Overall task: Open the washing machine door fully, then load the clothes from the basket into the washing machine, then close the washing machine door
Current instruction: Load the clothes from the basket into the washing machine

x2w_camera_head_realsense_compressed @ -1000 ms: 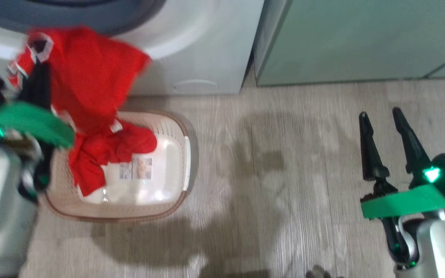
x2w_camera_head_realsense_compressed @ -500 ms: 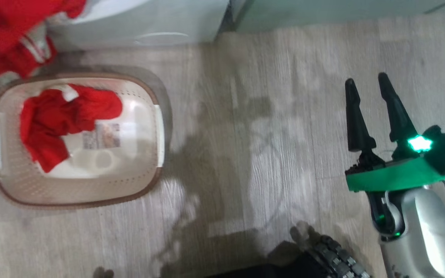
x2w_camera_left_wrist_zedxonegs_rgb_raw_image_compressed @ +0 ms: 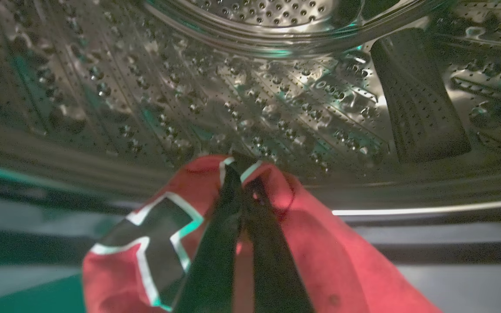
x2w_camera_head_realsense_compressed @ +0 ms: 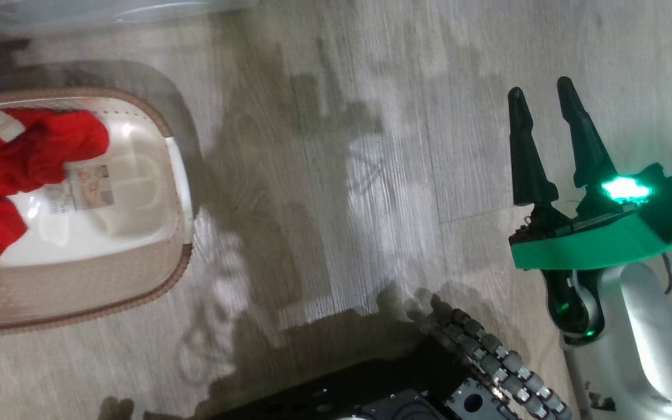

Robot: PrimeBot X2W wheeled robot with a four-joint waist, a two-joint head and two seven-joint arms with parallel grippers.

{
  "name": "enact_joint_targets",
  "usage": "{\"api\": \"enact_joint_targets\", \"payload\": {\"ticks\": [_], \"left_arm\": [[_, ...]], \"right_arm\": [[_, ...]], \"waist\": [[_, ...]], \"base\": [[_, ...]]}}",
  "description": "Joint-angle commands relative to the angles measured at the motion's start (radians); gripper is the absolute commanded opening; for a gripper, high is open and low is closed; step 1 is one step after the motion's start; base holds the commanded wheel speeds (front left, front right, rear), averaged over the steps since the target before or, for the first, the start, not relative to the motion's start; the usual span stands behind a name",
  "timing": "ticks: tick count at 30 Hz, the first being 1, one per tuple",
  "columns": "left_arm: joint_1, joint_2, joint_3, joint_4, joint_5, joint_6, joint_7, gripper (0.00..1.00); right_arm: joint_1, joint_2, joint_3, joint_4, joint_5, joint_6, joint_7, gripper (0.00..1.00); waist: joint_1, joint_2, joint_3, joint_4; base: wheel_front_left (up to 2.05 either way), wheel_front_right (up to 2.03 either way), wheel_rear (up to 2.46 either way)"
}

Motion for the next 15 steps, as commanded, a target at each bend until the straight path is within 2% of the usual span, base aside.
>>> {"api": "enact_joint_targets", "payload": {"ticks": [1, 6, 9, 15], "left_arm": [[-0.062, 0.074, 0.035, -0.047, 0.015, 0.011, -0.021, 0.00], [-0.131, 0.066, 0.039, -0.058, 0.053, 0.033, -0.120, 0.00], [-0.182, 0.052, 0.044, -0.051, 0.084, 0.044, -0.233, 0.00], [-0.239, 0.049, 0.032, -0.027, 0.128, 0.014, -0.386, 0.00]], "right_arm": [[0.010, -0.003, 0.023, -0.034, 0.011, 0.000, -0.009, 1.00], [0.003, -0.003, 0.032, -0.038, 0.026, 0.000, -0.009, 1.00], [0.003, -0.003, 0.035, -0.042, 0.033, 0.000, -0.009, 1.00], [0.005, -0.003, 0.037, -0.050, 0.040, 0.000, -0.009, 1.00]], "waist": [[-0.0001, 0.0000, 0.020, -0.021], [-0.0001, 0.0000, 0.034, -0.041], [-0.0001, 0.0000, 0.041, -0.052], [-0.0001, 0.0000, 0.051, -0.058]], "base": [[0.00, 0.00, 0.00], [0.00, 0.00, 0.00], [0.00, 0.00, 0.00], [0.00, 0.00, 0.00]]}}
